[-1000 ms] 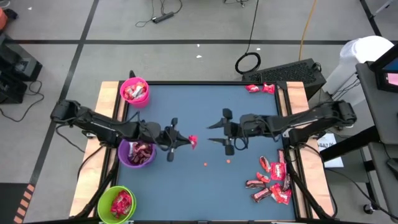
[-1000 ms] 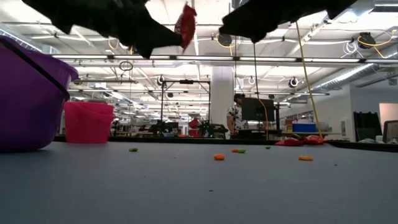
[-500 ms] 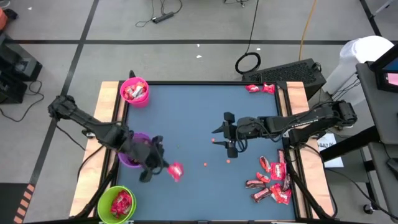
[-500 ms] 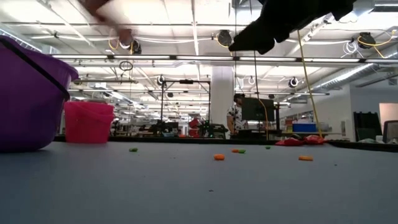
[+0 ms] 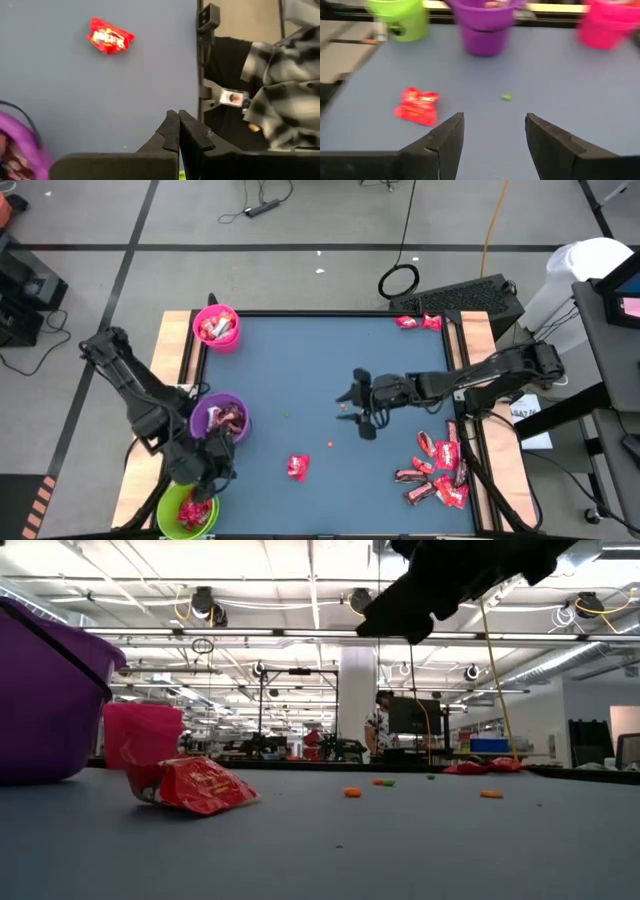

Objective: Organize candy in baskets
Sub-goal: Put the red candy into the green bucket

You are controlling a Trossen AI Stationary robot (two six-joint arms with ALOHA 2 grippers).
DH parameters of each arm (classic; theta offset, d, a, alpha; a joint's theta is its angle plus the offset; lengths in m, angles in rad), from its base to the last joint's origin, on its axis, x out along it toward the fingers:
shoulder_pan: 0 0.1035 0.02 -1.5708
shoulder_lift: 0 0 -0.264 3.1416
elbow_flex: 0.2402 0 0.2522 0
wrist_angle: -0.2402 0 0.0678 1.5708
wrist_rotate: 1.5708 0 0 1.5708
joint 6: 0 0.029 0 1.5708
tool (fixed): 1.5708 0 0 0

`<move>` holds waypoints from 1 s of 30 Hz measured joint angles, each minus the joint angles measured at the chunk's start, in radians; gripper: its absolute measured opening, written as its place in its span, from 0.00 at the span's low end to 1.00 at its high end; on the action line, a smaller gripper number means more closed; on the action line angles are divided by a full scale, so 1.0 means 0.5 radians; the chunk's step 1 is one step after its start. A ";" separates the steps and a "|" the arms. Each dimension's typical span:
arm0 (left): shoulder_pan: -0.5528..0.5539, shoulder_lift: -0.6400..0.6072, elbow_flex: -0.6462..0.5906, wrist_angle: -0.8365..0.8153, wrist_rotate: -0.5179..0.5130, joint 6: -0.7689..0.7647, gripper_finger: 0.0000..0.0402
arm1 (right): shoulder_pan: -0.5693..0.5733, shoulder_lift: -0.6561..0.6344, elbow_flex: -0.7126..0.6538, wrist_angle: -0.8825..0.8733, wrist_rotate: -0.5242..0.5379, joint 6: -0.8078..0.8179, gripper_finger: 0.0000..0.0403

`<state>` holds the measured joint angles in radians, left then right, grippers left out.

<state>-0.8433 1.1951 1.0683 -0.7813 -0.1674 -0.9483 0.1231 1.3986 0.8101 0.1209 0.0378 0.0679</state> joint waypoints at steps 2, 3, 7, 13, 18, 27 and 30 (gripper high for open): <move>-0.063 0.004 0.000 0.008 -0.053 -0.087 0.01 | 0.041 0.113 0.000 0.144 -0.095 0.020 0.49; -0.100 0.007 0.000 0.001 -0.098 -0.123 0.01 | 0.064 0.177 0.000 0.219 -0.131 0.031 0.49; -0.208 0.024 -0.002 0.002 -0.266 -0.189 0.02 | 0.159 0.487 0.000 0.609 -0.145 0.052 0.49; -0.253 0.068 -0.002 0.006 -0.319 -0.238 0.02 | 0.263 0.929 0.087 1.120 -0.146 0.151 0.51; -0.252 0.092 -0.002 0.011 -0.316 -0.240 0.02 | 0.324 1.201 0.360 1.061 -0.184 0.158 0.63; -0.252 0.094 -0.004 0.031 -0.311 -0.240 0.02 | 0.333 1.629 0.887 0.483 -0.182 0.130 0.81; -0.252 0.094 -0.004 0.032 -0.305 -0.231 0.02 | 0.335 1.708 1.021 0.351 -0.171 0.121 0.77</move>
<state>-0.9695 1.2423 1.0664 -0.7654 -0.3199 -1.0637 0.2904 2.2526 1.3204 0.2963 -0.0477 0.1286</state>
